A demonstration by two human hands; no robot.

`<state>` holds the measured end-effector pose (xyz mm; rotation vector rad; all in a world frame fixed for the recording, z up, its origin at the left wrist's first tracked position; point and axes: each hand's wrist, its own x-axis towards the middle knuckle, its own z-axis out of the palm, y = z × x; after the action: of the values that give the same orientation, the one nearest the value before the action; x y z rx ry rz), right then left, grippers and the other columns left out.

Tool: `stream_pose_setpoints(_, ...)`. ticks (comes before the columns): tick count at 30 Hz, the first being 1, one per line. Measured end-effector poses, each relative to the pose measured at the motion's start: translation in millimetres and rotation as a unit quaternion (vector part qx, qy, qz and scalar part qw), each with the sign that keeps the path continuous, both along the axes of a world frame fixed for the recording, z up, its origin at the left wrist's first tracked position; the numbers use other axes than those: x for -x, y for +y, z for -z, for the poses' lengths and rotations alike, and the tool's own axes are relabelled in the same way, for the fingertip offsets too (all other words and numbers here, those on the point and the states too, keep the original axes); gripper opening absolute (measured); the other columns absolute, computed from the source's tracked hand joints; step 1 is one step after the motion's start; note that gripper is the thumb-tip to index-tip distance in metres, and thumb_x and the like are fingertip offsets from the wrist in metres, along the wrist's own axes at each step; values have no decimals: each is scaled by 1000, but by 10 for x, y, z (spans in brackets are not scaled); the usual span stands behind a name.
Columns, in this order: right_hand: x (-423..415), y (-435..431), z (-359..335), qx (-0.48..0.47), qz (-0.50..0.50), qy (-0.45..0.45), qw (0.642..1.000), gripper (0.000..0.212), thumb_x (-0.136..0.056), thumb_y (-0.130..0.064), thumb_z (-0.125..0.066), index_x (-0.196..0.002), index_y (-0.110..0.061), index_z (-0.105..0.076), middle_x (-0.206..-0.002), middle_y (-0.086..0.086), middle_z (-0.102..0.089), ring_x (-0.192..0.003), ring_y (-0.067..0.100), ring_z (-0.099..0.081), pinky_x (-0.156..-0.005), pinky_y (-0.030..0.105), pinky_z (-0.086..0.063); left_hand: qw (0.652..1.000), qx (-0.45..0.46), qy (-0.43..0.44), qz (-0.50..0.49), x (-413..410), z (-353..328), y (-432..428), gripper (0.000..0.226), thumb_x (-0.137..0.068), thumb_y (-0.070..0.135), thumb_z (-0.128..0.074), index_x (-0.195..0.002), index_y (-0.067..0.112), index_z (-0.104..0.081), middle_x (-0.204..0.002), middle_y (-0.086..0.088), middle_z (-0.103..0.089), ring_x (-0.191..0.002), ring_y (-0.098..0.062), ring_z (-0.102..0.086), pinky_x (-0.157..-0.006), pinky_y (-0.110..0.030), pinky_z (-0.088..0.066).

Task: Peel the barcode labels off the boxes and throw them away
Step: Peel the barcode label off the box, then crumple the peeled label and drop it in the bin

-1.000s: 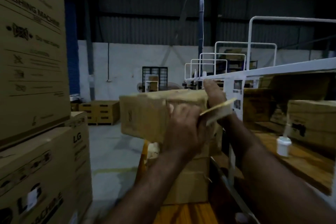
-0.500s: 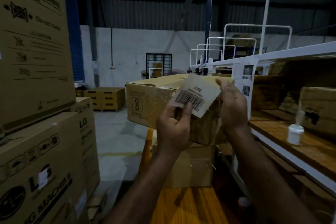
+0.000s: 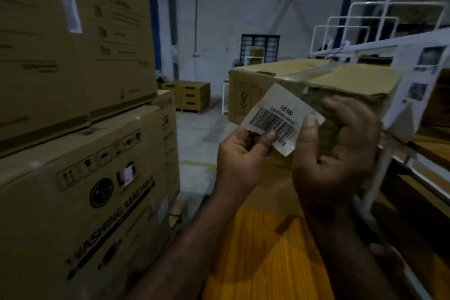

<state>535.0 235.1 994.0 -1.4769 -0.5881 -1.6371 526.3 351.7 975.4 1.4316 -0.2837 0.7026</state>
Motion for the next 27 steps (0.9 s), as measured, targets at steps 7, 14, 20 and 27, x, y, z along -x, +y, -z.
stream_pose_setpoints(7,99,765,520,20,-348,330,877,28,-94,-15,-64,-121,-18,-57,-109,-23,-60,-96,-1,-64,-71,17,-57,985,11,77,-157,555,548,685,16,-91,16,-67,-107,13,-70,-97,-1,-76,-90,-13,-72,-77,-29,-60)
stream_pose_setpoints(14,434,1322,1075,110,-579,520,619,32,-90,-10,-68,-116,-22,-54,-102,1,-70,-86,11,-73,-65,25,-59,927,99,156,-328,1553,1218,853,15,-91,9,-66,-101,20,-71,-83,6,-78,-71,-2,-70,-67,-17,-54)
stream_pose_setpoints(20,1293,1724,1708,269,-667,588,371,16,-90,-3,-67,-104,-10,-64,-98,10,-75,-79,19,-73,-65,32,-60,805,208,214,-512,2704,1865,644,13,-95,15,-64,-103,9,-72,-80,-4,-74,-62,-7,-65,-63,-24,-52)
stream_pose_setpoints(27,2626,2019,2034,439,-703,503,247,16,-87,-1,-67,-89,-15,-62,-84,8,-70,-67,15,-68,-53,26,-52,621,299,227,-688,3946,2171,417,27,-96,29,-62,-89,6,-72,-70,-9,-69,-58,-15,-62,-61,-31,-52)
